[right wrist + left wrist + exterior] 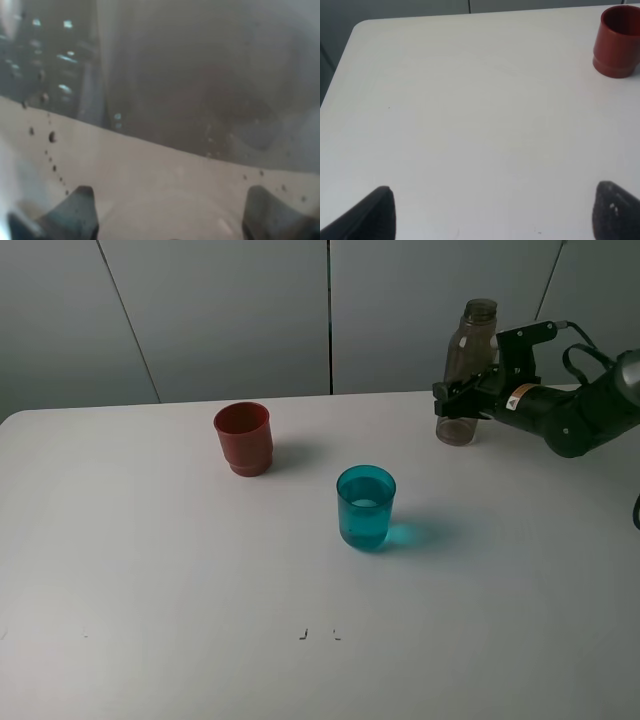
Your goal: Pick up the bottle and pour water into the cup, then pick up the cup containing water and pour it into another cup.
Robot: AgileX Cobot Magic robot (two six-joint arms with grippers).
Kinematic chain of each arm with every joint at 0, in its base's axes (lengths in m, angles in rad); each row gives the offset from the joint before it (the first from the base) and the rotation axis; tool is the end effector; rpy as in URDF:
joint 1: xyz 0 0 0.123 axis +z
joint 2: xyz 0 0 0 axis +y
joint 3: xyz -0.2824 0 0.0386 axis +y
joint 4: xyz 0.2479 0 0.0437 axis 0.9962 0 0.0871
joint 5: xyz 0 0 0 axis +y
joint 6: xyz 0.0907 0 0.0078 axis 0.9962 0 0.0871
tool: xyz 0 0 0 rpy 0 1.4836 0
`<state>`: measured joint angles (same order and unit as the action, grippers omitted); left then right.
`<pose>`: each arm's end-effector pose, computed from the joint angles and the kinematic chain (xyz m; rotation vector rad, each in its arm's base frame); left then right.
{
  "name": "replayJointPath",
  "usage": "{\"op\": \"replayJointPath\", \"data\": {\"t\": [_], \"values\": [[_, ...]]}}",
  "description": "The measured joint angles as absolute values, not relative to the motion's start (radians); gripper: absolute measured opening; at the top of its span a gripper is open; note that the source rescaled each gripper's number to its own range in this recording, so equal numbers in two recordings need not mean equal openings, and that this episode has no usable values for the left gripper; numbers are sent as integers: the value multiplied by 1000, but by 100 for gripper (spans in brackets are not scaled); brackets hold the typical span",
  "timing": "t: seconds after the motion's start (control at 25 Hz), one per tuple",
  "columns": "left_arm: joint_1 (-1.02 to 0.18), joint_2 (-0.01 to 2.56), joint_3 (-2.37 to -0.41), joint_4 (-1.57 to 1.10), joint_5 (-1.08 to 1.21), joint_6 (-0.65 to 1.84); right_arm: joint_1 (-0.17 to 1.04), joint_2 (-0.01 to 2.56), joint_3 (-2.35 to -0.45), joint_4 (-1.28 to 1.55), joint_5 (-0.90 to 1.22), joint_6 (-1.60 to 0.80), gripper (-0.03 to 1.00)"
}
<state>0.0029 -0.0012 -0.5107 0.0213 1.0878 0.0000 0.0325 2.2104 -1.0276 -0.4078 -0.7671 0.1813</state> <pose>-0.0074 0.0017 0.2780 -0.0045 2.0594 0.0273 0.4143 0.0385 0.0817 -0.3309 1.9042 0.2120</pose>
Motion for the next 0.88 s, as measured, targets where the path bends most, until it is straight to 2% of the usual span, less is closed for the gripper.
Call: {"op": "replayJointPath", "data": {"t": [0.56,0.6,0.64,0.76,0.8,0.88], "values": [[3,-1,-511,21,1088,0,30,2210,-1028,-429,-765,179,1],[3,-1,-511,21,1088,0,30,2210,-1028,-431,-763,181,8],[3,-1,-511,21,1088,0,30,2210,-1028,-433,-759,181,21],[3,-1,-511,21,1088,7,30,2210,-1028,-435,-750,190,75],[3,-1,-511,21,1088,7,30,2210,-1028,-435,-750,193,89],[3,-1,-511,21,1088,0,30,2210,-1030,-435,-750,196,98]]}}
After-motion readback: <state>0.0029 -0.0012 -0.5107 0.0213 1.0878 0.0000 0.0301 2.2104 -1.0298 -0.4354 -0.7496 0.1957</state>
